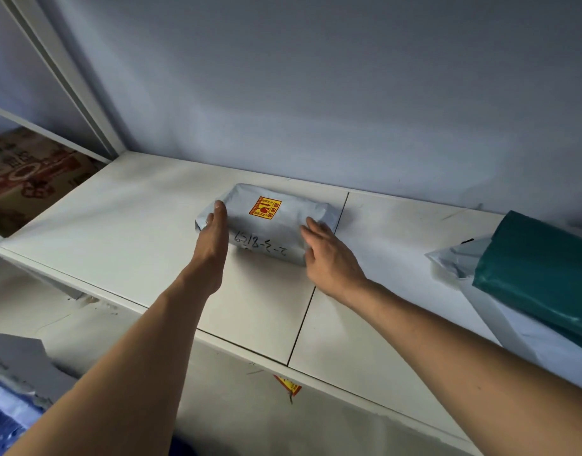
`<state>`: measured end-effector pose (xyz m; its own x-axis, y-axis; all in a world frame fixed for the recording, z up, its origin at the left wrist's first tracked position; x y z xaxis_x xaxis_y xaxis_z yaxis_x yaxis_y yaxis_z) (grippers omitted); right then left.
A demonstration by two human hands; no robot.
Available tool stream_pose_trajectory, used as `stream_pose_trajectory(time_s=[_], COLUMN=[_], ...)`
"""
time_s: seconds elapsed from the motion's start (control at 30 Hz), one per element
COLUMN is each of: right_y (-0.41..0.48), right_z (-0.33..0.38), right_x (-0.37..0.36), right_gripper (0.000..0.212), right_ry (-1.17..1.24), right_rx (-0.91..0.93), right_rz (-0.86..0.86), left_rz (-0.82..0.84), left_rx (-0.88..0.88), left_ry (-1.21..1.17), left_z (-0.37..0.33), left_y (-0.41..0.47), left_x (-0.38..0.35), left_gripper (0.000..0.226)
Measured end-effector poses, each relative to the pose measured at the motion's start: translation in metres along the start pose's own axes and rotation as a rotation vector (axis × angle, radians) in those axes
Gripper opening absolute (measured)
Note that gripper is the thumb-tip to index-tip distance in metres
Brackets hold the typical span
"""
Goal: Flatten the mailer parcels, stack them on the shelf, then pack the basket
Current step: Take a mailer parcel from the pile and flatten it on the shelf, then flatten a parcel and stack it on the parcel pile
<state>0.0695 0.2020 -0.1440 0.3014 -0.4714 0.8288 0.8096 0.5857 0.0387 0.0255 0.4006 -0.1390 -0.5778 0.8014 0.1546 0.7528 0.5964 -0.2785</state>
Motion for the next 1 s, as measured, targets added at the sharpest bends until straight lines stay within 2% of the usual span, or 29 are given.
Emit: stream_pose_trajectory(time_s=[0.13,0.3,0.47,0.57,0.7,0.83,1.0], right_y=[-0.013,-0.039,-0.084,-0.125,-0.181,-0.216,-0.235], right_z=[0.001,0.007,0.003,-0.019,-0.071,-0.117,-0.164], right_x=[0.015,0.048,0.108,0.138,0.179,0.207,0.215], right_gripper=[0.049,0.048,0.045,0.047,0.041,0.040,0.047], right_ry=[0.119,0.122,0.038,0.002,-0.026,-0.012,-0.054], right_rx=[-0.125,-0.174,-0.171,-0.217,-0.325,-0.462,-0.661], right_rz=[-0.061,-0.026,0.017,0.029,-0.064,-0.098,-0.039], left_rz=[-0.033,0.135,0.224,0.311,0.424,0.528,0.610], left_rx=[-0.047,-0.135,-0.211,-0.202,-0.191,-0.165,-0.150], left_ry=[0.040,0.080,0.182,0.253,0.353,0.520,0.573], left_z=[-0.012,-0.030,-0.062,-0.069,-0.067,-0.056,-0.048], left_y=[-0.022,-0.074,-0.129,-0.157,-0.187,-0.204,-0.207], left_x=[-0.005,-0.036,-0.078,-0.111,-0.168,-0.218,-0.264], left_gripper=[0.063,0.071,0.060,0.060,0.054,0.059,0.063])
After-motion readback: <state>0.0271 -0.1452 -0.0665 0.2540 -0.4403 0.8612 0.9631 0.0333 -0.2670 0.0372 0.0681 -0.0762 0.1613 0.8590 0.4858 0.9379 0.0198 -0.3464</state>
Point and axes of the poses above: each hand's wrist, its own y-axis towards the middle knuckle, its own x-axis out of the back of the hand, z = x × y, the point moved 4 cm from there along y, towards the middle knuckle, and after that the axes turned 3 degrees about z, right-handed, at the moved point
